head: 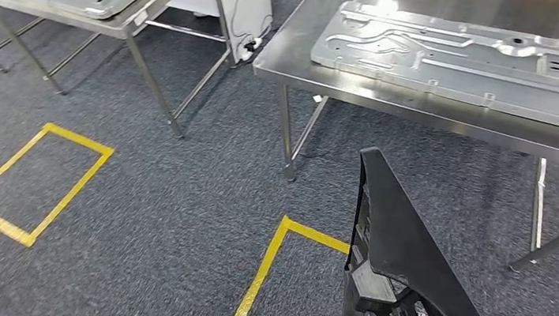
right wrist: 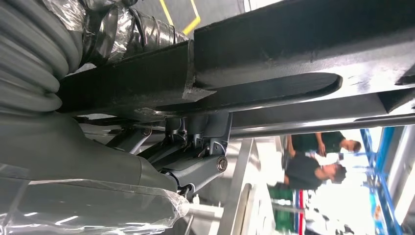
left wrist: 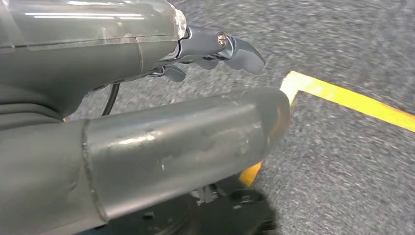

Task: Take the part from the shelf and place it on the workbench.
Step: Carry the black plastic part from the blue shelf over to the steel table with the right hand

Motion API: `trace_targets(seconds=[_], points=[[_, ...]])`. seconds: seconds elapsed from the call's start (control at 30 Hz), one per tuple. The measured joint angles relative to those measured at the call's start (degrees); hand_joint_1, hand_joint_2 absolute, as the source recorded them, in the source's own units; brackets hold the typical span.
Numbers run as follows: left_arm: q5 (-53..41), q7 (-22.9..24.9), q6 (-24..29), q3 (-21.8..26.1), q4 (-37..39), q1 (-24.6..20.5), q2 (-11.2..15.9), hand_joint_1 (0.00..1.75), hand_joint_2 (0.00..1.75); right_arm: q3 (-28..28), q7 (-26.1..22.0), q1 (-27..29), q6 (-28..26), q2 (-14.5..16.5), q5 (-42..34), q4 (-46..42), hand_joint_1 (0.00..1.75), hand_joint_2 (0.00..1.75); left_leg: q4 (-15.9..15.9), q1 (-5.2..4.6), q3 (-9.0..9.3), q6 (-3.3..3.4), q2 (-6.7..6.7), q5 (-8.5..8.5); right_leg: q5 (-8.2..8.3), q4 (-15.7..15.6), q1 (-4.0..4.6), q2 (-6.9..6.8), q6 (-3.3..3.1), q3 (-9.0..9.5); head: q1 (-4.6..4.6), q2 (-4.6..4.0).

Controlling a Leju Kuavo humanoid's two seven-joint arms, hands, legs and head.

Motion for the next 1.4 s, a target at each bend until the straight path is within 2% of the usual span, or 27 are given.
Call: trace_targets(seconds=[0.07, 0.13, 0.17, 0.23, 0.3, 0.33, 0.37, 0.4, 0.43, 0.47, 0.53, 0.6, 0.67, 0.73, 0.8, 0.83, 0.87, 0.9, 0.93, 0.97, 1.03, 1.1, 1.17, 1.23, 1.3, 1.37, 1.4], points=[[0.0, 0.0, 0.0, 0.0, 0.0, 0.0, 0.1, 0.0, 0.0, 0.0, 0.0, 0.0, 0.0, 0.0, 0.0, 0.0, 1.75, 1.75, -3.5, -0.14, 1.4, 0.41, -1.86, 0.88, 0.15, 0.0, -0.18, 1.24, 0.56, -0.31, -0.01, 0.0], [0.0, -0.1, -0.2, 0.0, 0.0, -0.1, 0.0, 0.0, 0.0, 0.0, 0.0, 0.0, -0.1, 0.0, 0.0, 0.0, 1.75, 1.75, -4.0, -0.21, 1.59, 0.7, -1.23, 1.03, 0.52, -0.2, -0.37, 2.5, 1.47, -0.67, -0.02, 0.0], [0.0, -0.1, -0.2, 0.0, 0.0, -0.2, -0.1, 0.0, 0.0, 0.0, 0.0, 0.1, -0.1, 0.0, 0.0, 0.0, 1.75, 1.75, -4.3, -0.1, 1.71, 0.96, -0.5, 1.29, 0.47, -0.1, -0.31, 2.32, 1.84, -0.83, 0.0, 0.0], [-0.1, -0.1, -0.2, 0.0, -0.1, -0.2, -0.2, 0.0, 0.0, 0.0, 0.0, 0.1, -0.3, -0.1, 0.1, 0.0, 1.75, 1.75, -5.1, 0.23, 1.88, 1.69, 1.14, 1.84, -1.37, 2.4, -0.02, -0.47, 2.43, -2.11, 0.07, 0.0], [-0.1, -0.2, -0.2, 0.0, -0.1, 0.0, -0.3, 0.0, 0.0, 0.0, 0.0, 0.0, -0.6, -0.2, 0.4, 0.0, 1.75, 1.75, -5.3, 0.1, 1.81, 2.13, 2.87, 1.97, -5.2, 9.1, -0.19, -3.97, 2.84, -5.26, 0.12, 0.0], [-0.1, -0.1, -0.2, 0.0, -0.1, 0.1, -0.3, 0.0, 0.0, 0.0, 0.0, 0.0, -0.6, -0.2, 0.5, 0.0, 1.75, 1.75, -5.3, -0.01, 1.74, 2.19, 3.8, 1.92, -6.71, 12.6, -0.36, -4.67, 3.05, -6.93, 0.11, 0.0], [-0.1, -0.1, -0.2, 0.0, -0.1, 0.1, -0.3, 0.0, 0.0, 0.0, 0.0, 0.0, -0.7, -0.2, 0.6, 0.1, 1.75, 1.75, -5.2, -0.07, 1.68, 2.19, 4.69, 1.86, -7.23, 14.7, -0.52, -5.0, 3.21, -7.87, 0.11, 0.0], [-0.2, -0.1, -0.2, 0.1, -0.1, 0.1, -0.3, 0.0, 0.0, 0.0, 0.0, 0.0, -0.7, -0.2, 0.7, 0.2, 1.75, 1.75, -5.1, -0.1, 1.66, 2.14, 5.53, 1.77, -6.68, 14.8, -0.62, -5.23, 3.33, -7.76, 0.12, 0.0], [-0.2, -0.1, -0.2, 0.1, -0.1, 0.0, -0.4, 0.0, 0.0, 0.0, 0.0, 0.0, -0.7, -0.2, 0.8, 0.3, 1.75, 1.75, -5.0, -0.11, 1.69, 2.05, 6.28, 1.65, -5.16, 12.6, -0.67, -5.58, 3.35, -6.4, 0.11, 0.0], [-0.2, -0.1, -0.3, 0.1, -0.1, 0.0, -0.4, 0.0, 0.0, 0.0, 0.0, 0.0, -0.7, -0.2, 0.8, 0.3, 1.75, 1.75, -4.9, -0.12, 1.81, 1.89, 6.94, 1.5, -3.22, 8.6, -0.64, -6.31, 3.23, -4.08, 0.12, 0.0], [-0.2, -0.1, -0.3, 0.1, -0.1, -0.1, -0.5, 0.0, 0.0, 0.0, 0.0, -0.2, -0.7, -0.2, 0.8, 0.3, 1.75, 1.75, -4.7, -0.34, 2.12, 1.36, 8.02, 1.12, -0.84, 1.4, -0.26, -8.3, 2.58, 0.02, 0.1, 0.0], [-0.2, -0.1, -0.3, 0.1, -0.1, -0.2, -0.6, 0.0, 0.0, 0.1, 0.0, -0.3, -0.7, -0.2, 0.9, 0.4, 1.75, 1.75, -4.6, -0.51, 2.44, 0.75, 8.93, 0.85, -0.62, -0.8, 0.14, -8.82, 1.88, 1.03, 0.08, 0.0], [-0.2, -0.2, -0.3, 0.1, -0.1, -0.4, -0.5, 0.0, 0.0, 0.1, 0.0, -0.2, -0.8, -0.2, 0.9, 0.4, 1.75, 1.75, -4.6, -0.48, 2.73, 0.19, 9.55, 0.61, -0.34, -1.1, -0.01, -7.6, 1.27, 0.92, 0.08, 0.0], [-0.3, -0.2, -0.3, 0.1, -0.1, -0.5, -0.5, 0.0, 0.0, 0.1, 0.0, -0.3, -0.8, -0.2, 0.9, 0.5, 1.75, 1.75, -2.5, -0.3, 2.04, -0.32, 7.6, -1.17, 0.09, -1.5, -0.42, -6.5, 0.59, 1.06, 0.08, 0.0], [-0.4, -0.2, -0.3, 0.1, -0.1, -0.4, -0.5, 0.0, 0.0, 0.1, 0.0, -0.4, -0.8, -0.2, 0.9, 0.5, 1.75, 1.75, 4.2, -0.04, -0.88, -0.71, 4.45, -5.03, 0.32, -1.7, -0.58, -5.36, 0.18, 1.02, 0.05, 0.0], [-0.5, -0.2, -0.3, 0.1, -0.1, -0.3, -0.5, 0.0, 0.0, 0.1, 0.1, -0.4, -0.9, -0.2, 0.9, 0.6, 1.75, 1.75, 8.1, 0.02, -2.69, -0.86, 3.66, -6.72, 0.34, -1.6, -0.56, -4.67, 0.1, 0.94, 0.03, 0.0], [-0.6, -0.2, -0.3, 0.1, -0.1, -0.1, -0.5, 0.0, 0.0, 0.2, 0.1, -0.4, -1.0, -0.2, 0.9, 0.7, 1.75, 1.75, 11.0, 0.06, -4.08, -0.98, 3.32, -7.51, 0.33, -1.6, -0.55, -3.91, 0.08, 0.9, 0.03, 0.0], [-0.6, -0.2, -0.3, 0.1, -0.1, -0.1, -0.5, 0.0, 0.0, 0.2, 0.1, -0.4, -1.3, -0.2, 0.9, 0.9, 1.75, 1.75, 11.8, 0.1, -4.59, -1.05, 3.19, -7.03, 0.3, -1.4, -0.55, -3.12, 0.1, 0.89, 0.03, 0.0], [-0.7, -0.2, -0.3, 0.1, -0.1, 0.0, -0.5, 0.0, 0.0, 0.2, 0.1, -0.4, -1.5, -0.2, 0.9, 1.0, 1.75, 1.75, 10.2, 0.17, -4.01, -1.06, 3.06, -5.38, 0.24, -1.2, -0.57, -2.29, 0.17, 0.91, 0.03, 0.0], [-0.7, -0.2, -0.3, 0.1, -0.1, 0.0, -0.5, 0.0, 0.0, 0.2, 0.2, -0.5, -1.9, -0.2, 0.9, 1.1, 1.75, 1.75, 6.6, 0.3, -2.55, -1.04, 2.55, -2.99, 0.13, -1.0, -0.6, -1.47, 0.32, 0.91, 0.03, 0.0], [-0.8, -0.3, -0.3, 0.1, -0.1, -0.1, -0.4, 0.0, 0.0, 0.2, 0.2, -0.5, -2.6, -0.2, 1.0, 1.1, 1.75, 1.75, -0.6, 0.56, 0.46, -0.79, -0.05, 0.08, -0.13, -0.4, -0.61, 0.07, 0.81, 0.69, 0.04, 0.0], [-0.9, -0.3, -0.3, 0.2, -0.1, -0.1, -0.4, 0.0, 0.0, 0.3, 0.2, -0.6, -2.8, -0.2, 1.1, 1.2, 1.75, 1.75, -3.1, 0.51, 1.41, -0.36, -1.63, 0.35, -0.12, 0.0, -0.61, 1.32, 1.5, 0.19, 0.07, 0.0], [-0.9, -0.3, -0.3, 0.3, -0.1, -0.2, -0.4, 0.0, 0.0, 0.3, 0.3, -0.6, -3.2, -0.3, 1.4, 1.2, 1.75, 1.75, -3.3, 0.43, 1.48, 0.34, -0.63, 0.61, 0.07, -0.1, -0.71, 2.07, 2.25, -0.16, 0.07, 0.0], [-1.1, -0.4, -0.3, 0.4, -0.1, -0.3, -0.5, 0.0, 0.0, 0.4, 0.5, -0.6, -4.4, -0.4, 2.1, 1.2, 1.75, 1.75, -3.8, 0.58, 1.64, 1.23, 0.46, 1.05, -1.09, 1.5, -0.62, -0.2, 2.77, -0.96, 0.11, 0.0], [-1.2, -0.5, 0.0, 0.5, -0.1, -0.2, -0.5, 0.0, 0.0, 0.5, 0.8, -0.7, -6.0, -0.5, 2.8, 1.3, 1.75, 1.75, -4.0, 0.51, 1.61, 1.77, 1.54, 1.26, -4.46, 7.3, -0.52, -3.69, 3.07, -3.64, 0.16, 0.0], [-1.4, -0.6, 0.4, 0.6, -0.1, 0.1, -0.5, 0.0, 0.0, 0.7, 1.1, -0.9, -7.3, -0.7, 2.9, 1.3, 1.75, 1.75, -4.0, 0.3, 1.51, 1.9, 2.61, 1.22, -7.24, 14.2, -0.6, -4.91, 3.29, -6.96, 0.16, 0.0], [-1.5, -0.6, 0.5, 0.6, -0.1, 0.1, -0.4, 0.0, 0.0, 0.8, 1.2, -0.9, -7.7, -0.7, 2.9, 1.4, 1.75, 1.75, -4.0, 0.23, 1.51, 1.91, 3.03, 1.18, -7.19, 15.5, -0.62, -5.06, 3.31, -7.61, 0.16, 0.0]])
